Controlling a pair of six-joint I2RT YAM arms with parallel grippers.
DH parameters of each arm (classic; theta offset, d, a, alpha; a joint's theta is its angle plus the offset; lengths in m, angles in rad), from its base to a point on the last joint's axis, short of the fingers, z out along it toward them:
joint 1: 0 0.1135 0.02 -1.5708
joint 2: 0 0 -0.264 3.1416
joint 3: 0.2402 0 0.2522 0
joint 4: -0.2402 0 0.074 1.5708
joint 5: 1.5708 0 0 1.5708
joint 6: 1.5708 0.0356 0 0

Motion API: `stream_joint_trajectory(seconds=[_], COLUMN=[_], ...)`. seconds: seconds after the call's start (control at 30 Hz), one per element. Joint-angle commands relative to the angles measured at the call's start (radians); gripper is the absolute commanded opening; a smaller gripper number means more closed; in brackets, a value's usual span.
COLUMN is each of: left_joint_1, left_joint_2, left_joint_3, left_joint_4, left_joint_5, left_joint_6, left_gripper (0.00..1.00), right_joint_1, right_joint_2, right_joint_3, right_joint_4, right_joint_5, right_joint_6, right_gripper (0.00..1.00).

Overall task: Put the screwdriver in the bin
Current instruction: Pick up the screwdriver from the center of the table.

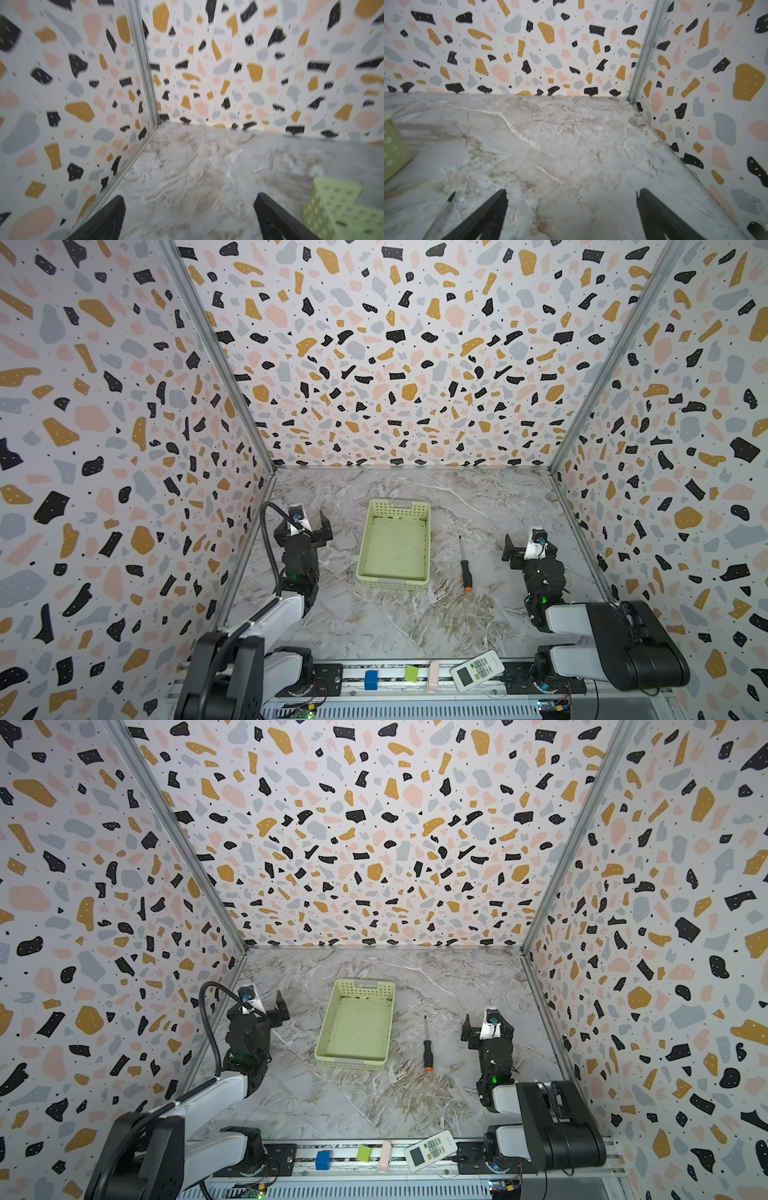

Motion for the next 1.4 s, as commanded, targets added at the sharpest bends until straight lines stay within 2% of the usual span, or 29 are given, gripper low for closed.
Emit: stream_joint_trajectory(seconds=[0.0, 0.13, 0.2, 0.27, 0.33, 0.4, 0.47, 0.57, 0.63, 0.73, 0.83, 0.9, 1.0, 1.07, 1.2, 1.37], left_joint_1=[0.004, 0.004, 0.004, 0.004, 0.004, 0.004, 0.0, -0.058, -0.066, -0.08, -0.1, -0.123, -0.135, -0.137, -0.142, -0.145], left_joint_2=[-0.095, -0.082, -0.056, -0.06, -0.062, -0.032, 0.018, 0.042, 0.048, 0.063, 0.066, 0.072, 0.081, 0.086, 0.096, 0.104], left_joint_3=[0.127, 0.343, 0.432, 0.42, 0.369, 0.371, 0.41, 0.389, 0.363, 0.422, 0.426, 0.428, 0.433, 0.432, 0.43, 0.435], left_joint_4=[-0.14, -0.384, -0.49, -0.453, -0.326, -0.28, -0.317, -0.313, -0.268, -0.375, -0.409, -0.411, -0.417, -0.417, -0.413, -0.418], left_joint_5=[-0.002, -0.068, -0.023, 0.06, 0.106, 0.118, 0.135, 0.062, 0.091, 0.095, 0.141, 0.14, 0.157, 0.161, 0.169, 0.17], left_joint_6=[-0.049, -0.176, -0.15, -0.127, -0.119, -0.119, -0.11, -0.057, -0.057, -0.045, -0.034, -0.022, -0.027, -0.029, -0.033, -0.034], left_gripper=[0.99, 1.0, 1.0, 1.0, 0.99, 1.0, 0.99, 1.0, 1.0, 1.0, 1.0, 1.0, 0.99, 1.0, 1.0, 0.99], right_joint_1=[-0.013, -0.013, -0.013, -0.013, -0.012, -0.013, -0.013, -0.013, -0.012, -0.012, 0.002, 0.063, 0.217, 0.294, 0.387, 0.443], right_joint_2=[-0.176, -0.352, -0.387, -0.406, -0.417, -0.425, -0.421, -0.393, -0.372, -0.335, -0.301, -0.288, -0.253, -0.201, -0.095, -0.04], right_joint_3=[0.097, 0.189, 0.245, 0.299, 0.34, 0.372, 0.405, 0.444, 0.454, 0.464, 0.475, 0.486, 0.522, 0.568, 0.648, 0.644], right_joint_4=[-0.249, -0.468, -0.571, -0.671, -0.749, -0.801, -0.855, -0.903, -0.91, -0.916, -0.947, -0.993, -1.076, -1.155, -1.295, -1.325], right_joint_5=[-0.057, -0.133, -0.173, -0.186, -0.178, -0.2, -0.23, -0.279, -0.315, -0.401, -0.464, -0.383, -0.174, -0.078, 0.012, 0.055], right_joint_6=[0.061, 0.137, 0.13, 0.159, 0.214, 0.249, 0.279, 0.305, 0.309, 0.302, 0.293, 0.296, 0.278, 0.299, 0.356, 0.409], right_gripper=[0.99, 0.99, 0.99, 0.99, 0.99, 0.99, 0.99, 0.99, 0.99, 0.99, 0.99, 0.99, 0.99, 0.99, 0.99, 0.99])
